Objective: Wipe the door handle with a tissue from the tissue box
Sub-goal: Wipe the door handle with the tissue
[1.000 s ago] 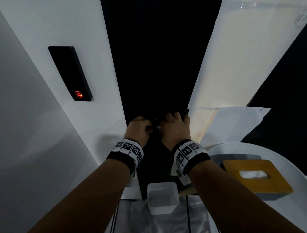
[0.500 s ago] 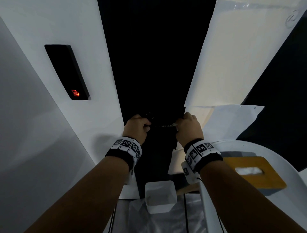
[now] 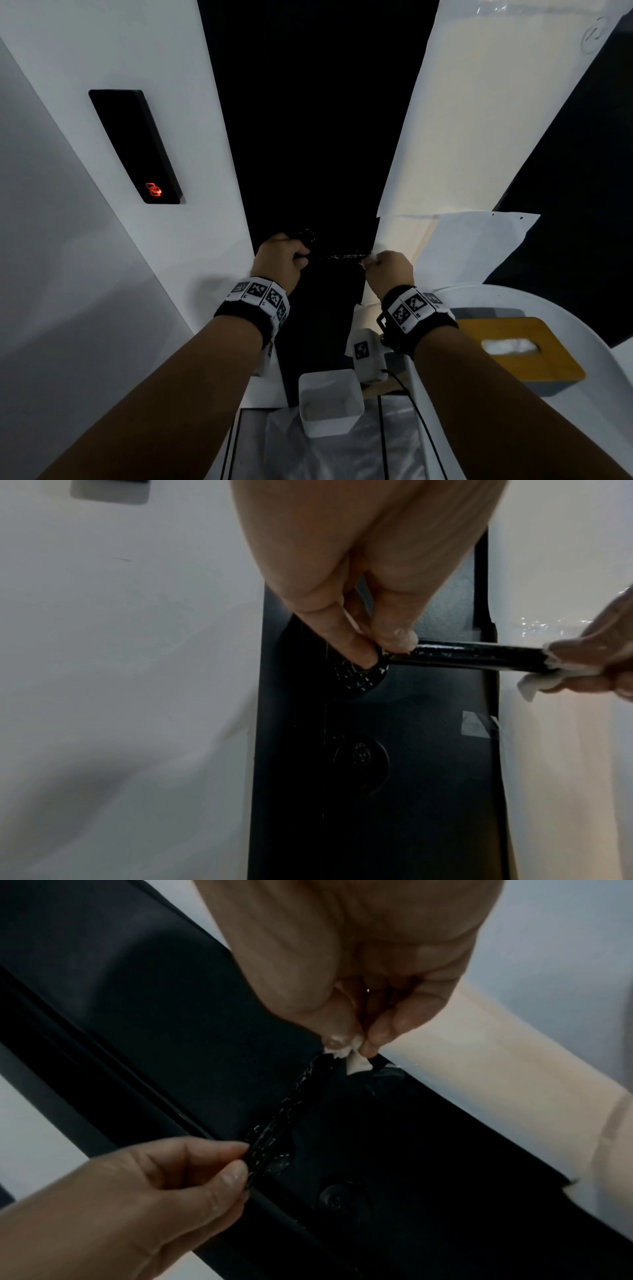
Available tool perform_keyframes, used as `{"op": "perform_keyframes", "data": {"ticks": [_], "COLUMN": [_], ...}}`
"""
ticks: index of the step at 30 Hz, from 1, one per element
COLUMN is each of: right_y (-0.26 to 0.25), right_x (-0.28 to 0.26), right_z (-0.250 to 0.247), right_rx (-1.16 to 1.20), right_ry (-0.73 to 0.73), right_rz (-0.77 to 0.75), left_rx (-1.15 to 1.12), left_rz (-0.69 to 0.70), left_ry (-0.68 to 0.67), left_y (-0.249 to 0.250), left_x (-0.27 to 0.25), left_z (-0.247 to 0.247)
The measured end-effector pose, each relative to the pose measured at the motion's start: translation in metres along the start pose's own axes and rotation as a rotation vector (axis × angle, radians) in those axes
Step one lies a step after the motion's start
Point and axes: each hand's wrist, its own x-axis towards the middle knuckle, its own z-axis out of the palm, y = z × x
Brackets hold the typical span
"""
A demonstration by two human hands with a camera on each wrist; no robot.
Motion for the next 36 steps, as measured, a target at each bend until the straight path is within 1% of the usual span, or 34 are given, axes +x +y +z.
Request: {"op": "perform_keyframes", "data": {"ticks": [2, 6, 9, 11, 14, 16, 19, 21, 23, 26, 27, 28, 29, 32, 33, 36], "right_y": [0.002, 0.003, -0.003, -0.014, -0.032, -0.04, -0.047, -0.046, -0.043, -0.037, -0.036, -0.034, -0.031, -0.021, -0.019, -0.026], "right_x": [0.0, 0.001, -0.002, -0.01, -0.019, -0.024, -0.033, -0.037, -0.036, -0.029, -0.025, -0.021, -0.017, -0.011, -0.012, -0.015], "right_z": [0.005, 0.019, 0.029, 0.034, 0.045, 0.053, 0.054, 0.048, 0.032, 0.006, 0.001, -0.003, -0.004, 0.001, 0.003, 0.009], "right_rx": [0.076, 0.312, 0.541, 0.711, 0.947, 0.934, 0.925, 0.826, 0.635, 0.193, 0.075, -0.009, -0.07, -0.343, -0.426, -0.501], "right_ry": [-0.01, -0.049, -0.09, -0.129, -0.185, -0.218, -0.326, -0.367, -0.304, -0.041, 0.057, 0.118, 0.134, 0.019, 0.009, 0.03], "right_rz": [0.043, 0.15, 0.234, 0.273, 0.374, 0.346, 0.246, 0.178, 0.066, -0.247, -0.341, -0.403, -0.433, -0.431, -0.436, -0.48], "left_rx": [-0.008, -0.008, -0.011, -0.002, 0.006, 0.005, 0.004, -0.002, -0.007, 0.029, 0.04, 0.051, 0.059, 0.053, 0.047, 0.046], "left_rz": [0.008, 0.036, 0.069, 0.09, 0.11, 0.122, 0.126, 0.13, 0.142, 0.149, 0.145, 0.138, 0.13, 0.119, 0.117, 0.11], "left_ry": [0.0, -0.003, 0.002, -0.003, -0.023, -0.031, -0.046, -0.047, -0.04, -0.051, -0.055, -0.06, -0.062, -0.057, -0.053, -0.045], "left_y": [-0.001, -0.002, -0.005, -0.007, -0.008, -0.009, -0.011, -0.011, -0.012, -0.011, -0.01, -0.01, -0.009, -0.008, -0.007, -0.006], "left_x": [0.0, -0.001, -0.003, -0.004, -0.003, -0.002, 0.0, 0.0, 0.0, 0.002, 0.002, 0.002, 0.002, 0.001, 0.0, 0.0], "left_z": [0.0, -0.002, -0.004, -0.005, -0.007, -0.009, -0.009, -0.009, -0.009, -0.008, -0.008, -0.007, -0.007, -0.006, -0.006, -0.007]}}
